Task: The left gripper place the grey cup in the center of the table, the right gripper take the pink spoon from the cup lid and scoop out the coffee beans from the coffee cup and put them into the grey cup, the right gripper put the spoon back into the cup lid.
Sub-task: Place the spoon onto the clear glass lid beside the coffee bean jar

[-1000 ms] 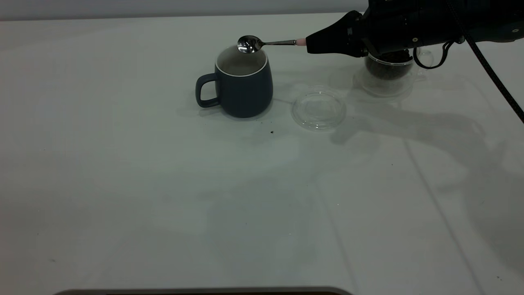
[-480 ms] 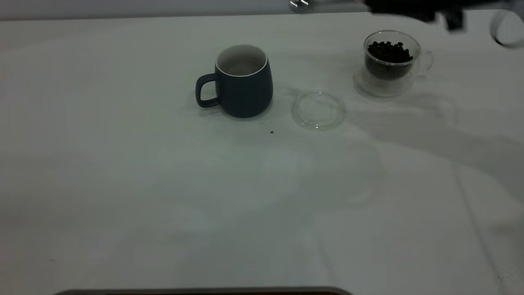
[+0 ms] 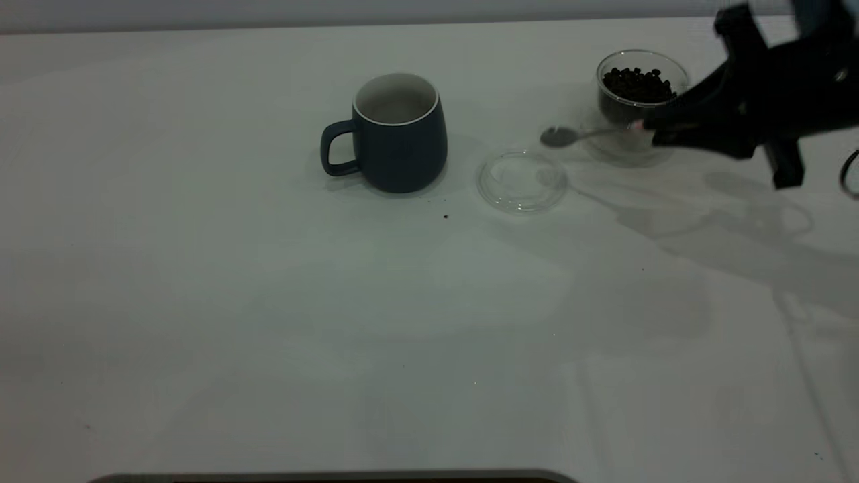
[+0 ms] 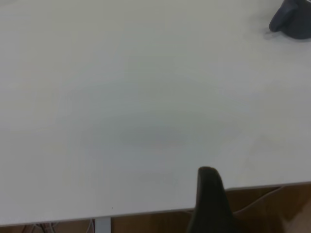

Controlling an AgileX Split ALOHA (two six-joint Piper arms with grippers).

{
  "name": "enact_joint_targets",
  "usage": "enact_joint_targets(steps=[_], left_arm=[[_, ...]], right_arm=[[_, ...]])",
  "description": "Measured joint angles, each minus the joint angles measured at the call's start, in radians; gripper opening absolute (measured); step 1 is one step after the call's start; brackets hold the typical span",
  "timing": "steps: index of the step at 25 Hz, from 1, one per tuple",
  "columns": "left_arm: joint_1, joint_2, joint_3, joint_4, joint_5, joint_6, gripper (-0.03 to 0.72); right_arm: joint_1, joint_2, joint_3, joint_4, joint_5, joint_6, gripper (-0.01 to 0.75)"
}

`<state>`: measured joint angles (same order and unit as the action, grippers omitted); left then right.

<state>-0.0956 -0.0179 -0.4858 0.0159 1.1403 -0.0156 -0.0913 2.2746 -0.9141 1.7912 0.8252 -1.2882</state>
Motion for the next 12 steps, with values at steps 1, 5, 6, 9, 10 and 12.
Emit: enact_joint_targets(steps=[1,5,6,9,10,12], left_arm=[[0.000,0.000,0.000,0.000,0.000,0.000,0.567],[0.000,0.000,0.000,0.000,0.000,0.000,0.567],[0.000,0.000,0.000,0.000,0.000,0.000,0.567],[0.000,0.000,0.000,0.000,0.000,0.000,0.567],[0.000,0.000,0.000,0.000,0.000,0.000,0.567],[0.000,0.000,0.000,0.000,0.000,0.002,0.567]], right_arm=[[0.002,0.032,-0.019,0.000,0.008,0.000,0.102],[0.025,0.135,-0.091,0.001,0.030,0.002,0.102],[0.033,0.151,-0.104,0.001,0.030,0.003,0.102],[0.045,0.190,-0.142,0.001,0.041,0.003,0.102],[0.049,0.195,-0.152,0.002,0.043,0.003,0.102],[0.053,0.201,-0.171,0.003,0.043,0.003,0.102]])
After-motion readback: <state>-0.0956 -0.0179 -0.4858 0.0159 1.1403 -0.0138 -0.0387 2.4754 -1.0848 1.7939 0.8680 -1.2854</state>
